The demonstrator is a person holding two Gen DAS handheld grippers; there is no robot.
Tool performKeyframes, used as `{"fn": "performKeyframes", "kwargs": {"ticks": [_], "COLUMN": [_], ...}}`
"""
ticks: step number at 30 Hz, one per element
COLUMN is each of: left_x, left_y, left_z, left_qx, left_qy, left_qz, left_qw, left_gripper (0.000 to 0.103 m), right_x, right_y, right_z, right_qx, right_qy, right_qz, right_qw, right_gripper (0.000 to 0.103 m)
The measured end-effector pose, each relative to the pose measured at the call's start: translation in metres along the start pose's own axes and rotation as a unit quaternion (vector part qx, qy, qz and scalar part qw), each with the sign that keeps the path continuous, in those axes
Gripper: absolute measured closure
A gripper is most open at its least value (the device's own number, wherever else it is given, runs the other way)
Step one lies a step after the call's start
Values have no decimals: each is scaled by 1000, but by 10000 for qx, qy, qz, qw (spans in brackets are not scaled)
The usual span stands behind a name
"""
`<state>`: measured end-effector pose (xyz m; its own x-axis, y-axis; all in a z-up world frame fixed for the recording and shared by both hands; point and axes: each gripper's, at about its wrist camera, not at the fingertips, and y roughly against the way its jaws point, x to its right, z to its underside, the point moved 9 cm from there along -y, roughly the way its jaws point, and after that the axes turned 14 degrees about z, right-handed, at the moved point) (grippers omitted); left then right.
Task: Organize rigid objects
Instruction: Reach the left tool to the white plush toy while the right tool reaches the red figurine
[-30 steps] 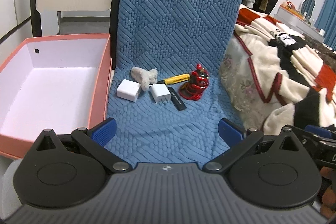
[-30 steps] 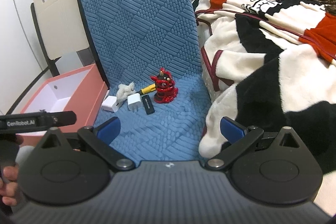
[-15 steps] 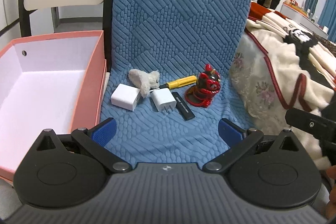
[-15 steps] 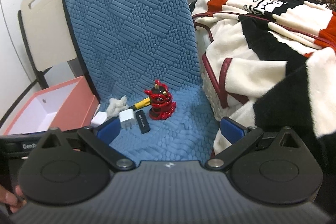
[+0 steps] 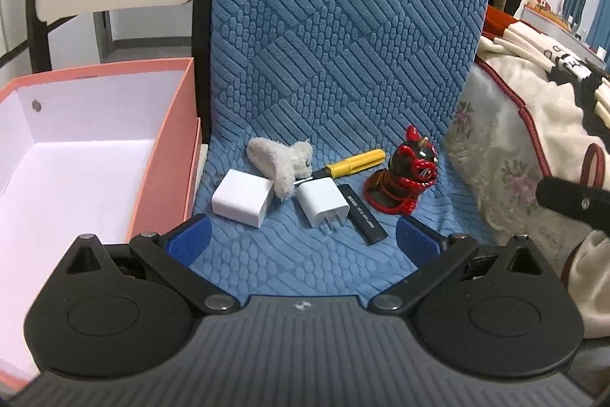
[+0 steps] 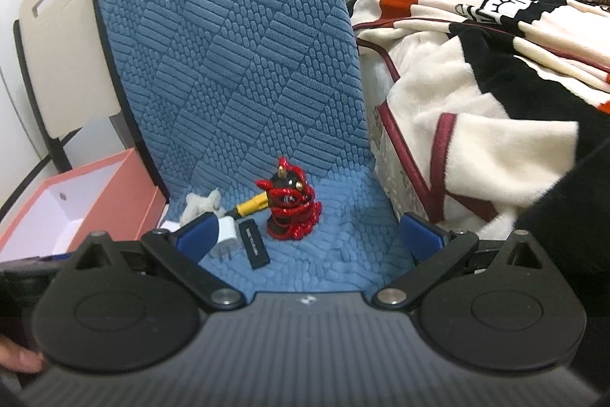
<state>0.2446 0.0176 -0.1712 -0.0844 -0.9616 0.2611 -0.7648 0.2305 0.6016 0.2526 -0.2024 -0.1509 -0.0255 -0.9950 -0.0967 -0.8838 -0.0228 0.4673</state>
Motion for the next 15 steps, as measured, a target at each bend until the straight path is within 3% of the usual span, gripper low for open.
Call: {"fn": "performKeyframes", "kwargs": {"ticks": [10, 15], "left_x": [-4, -3], "left_y": [-22, -34], "left_z": [-9, -12], "left_qx": [114, 143], "left_qy": [-116, -306], "left_qz": [-30, -41], "left_qw": [9999, 9994], "left_gripper": [0, 9], "right_x": [-11, -14], "right_y": [-21, -35], "right_z": [-9, -13], "right_qx": [180, 417], "right_qy": [7, -189], "right_qz": [-95, -236], "right_qw": [9998, 9987], "right_gripper": [0, 0]}}
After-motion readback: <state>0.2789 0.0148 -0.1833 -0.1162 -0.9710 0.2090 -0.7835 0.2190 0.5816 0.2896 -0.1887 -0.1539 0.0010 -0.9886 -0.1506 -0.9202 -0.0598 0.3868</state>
